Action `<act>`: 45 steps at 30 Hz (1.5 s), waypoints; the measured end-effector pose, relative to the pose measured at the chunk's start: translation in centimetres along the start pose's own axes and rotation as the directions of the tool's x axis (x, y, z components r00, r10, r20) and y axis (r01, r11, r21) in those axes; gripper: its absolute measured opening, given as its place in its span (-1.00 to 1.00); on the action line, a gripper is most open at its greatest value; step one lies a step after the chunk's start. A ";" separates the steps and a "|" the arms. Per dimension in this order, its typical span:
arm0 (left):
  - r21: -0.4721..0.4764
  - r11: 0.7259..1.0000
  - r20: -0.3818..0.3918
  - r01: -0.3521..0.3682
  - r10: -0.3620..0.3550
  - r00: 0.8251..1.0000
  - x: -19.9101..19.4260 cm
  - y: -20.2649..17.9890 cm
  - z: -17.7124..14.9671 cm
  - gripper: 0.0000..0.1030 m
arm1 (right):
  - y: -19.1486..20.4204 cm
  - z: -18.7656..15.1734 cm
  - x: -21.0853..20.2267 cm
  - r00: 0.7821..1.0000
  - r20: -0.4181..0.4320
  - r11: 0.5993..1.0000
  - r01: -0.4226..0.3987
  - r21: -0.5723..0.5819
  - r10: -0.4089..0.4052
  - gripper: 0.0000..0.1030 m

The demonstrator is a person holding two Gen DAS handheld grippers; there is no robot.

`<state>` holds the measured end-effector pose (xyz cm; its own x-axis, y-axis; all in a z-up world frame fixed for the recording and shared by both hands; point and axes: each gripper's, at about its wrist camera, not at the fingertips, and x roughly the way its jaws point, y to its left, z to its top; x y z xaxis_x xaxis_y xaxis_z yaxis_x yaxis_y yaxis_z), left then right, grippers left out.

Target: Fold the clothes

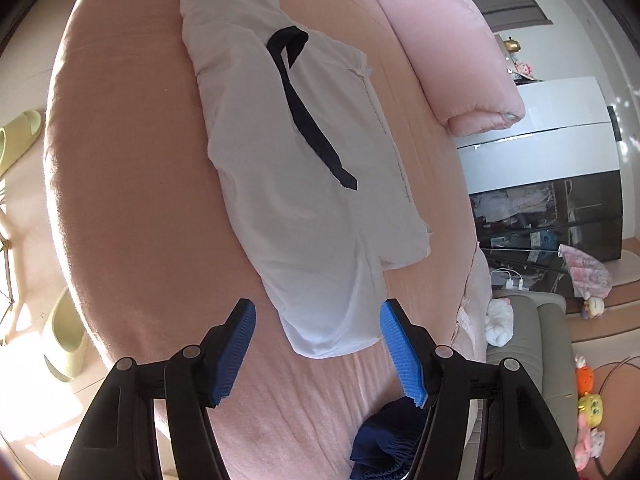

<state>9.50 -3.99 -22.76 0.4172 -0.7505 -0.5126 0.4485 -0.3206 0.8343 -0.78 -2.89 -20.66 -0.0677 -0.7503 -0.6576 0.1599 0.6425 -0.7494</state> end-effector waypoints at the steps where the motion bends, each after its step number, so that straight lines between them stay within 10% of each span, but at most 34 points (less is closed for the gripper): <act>1: 0.029 0.999 0.014 -0.016 0.016 1.000 -0.1 -0.4 -0.1 0.45 | 0.2 0.1 0.1 1.000 0.005 1.000 0.015 -0.014 -0.015 0.39; 9: 0.177 0.975 0.047 -0.131 0.125 0.991 1.5 -2.5 -0.6 0.59 | 1.9 0.6 1.6 0.998 -0.047 0.994 0.043 -0.101 -0.048 0.47; 19: 0.439 0.760 0.370 -0.480 0.334 0.867 1.4 -8.3 -3.1 0.82 | 2.8 1.3 3.2 0.991 -0.077 0.981 0.095 -0.166 -0.109 0.48; 29: 0.511 0.593 0.504 -0.622 0.380 0.776 1.2 -10.0 -4.3 0.82 | 5.0 1.3 3.8 0.984 -0.057 0.947 0.146 -0.288 -0.169 0.57; 35: 0.482 0.642 0.496 -0.597 0.361 0.789 1.4 -8.7 -4.1 0.82 | 4.2 1.6 4.3 0.986 -0.090 0.961 0.115 -0.252 -0.141 0.56; 40: 0.521 0.685 0.388 -0.509 0.342 0.856 2.1 -8.1 -2.6 0.82 | 3.6 1.8 4.6 0.985 -0.129 0.971 0.083 -0.223 -0.114 0.56; 45: 0.494 0.729 0.308 -0.473 0.363 0.880 2.5 -8.0 -2.2 0.81 | 3.1 1.8 4.6 0.985 -0.152 0.979 0.056 -0.193 -0.087 0.56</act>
<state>8.68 -2.05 -31.19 0.2865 -0.9542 -0.0859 -0.2615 -0.1642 0.9512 1.23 -4.63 -25.92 -0.2301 -0.7707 -0.5942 -0.0377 0.6171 -0.7859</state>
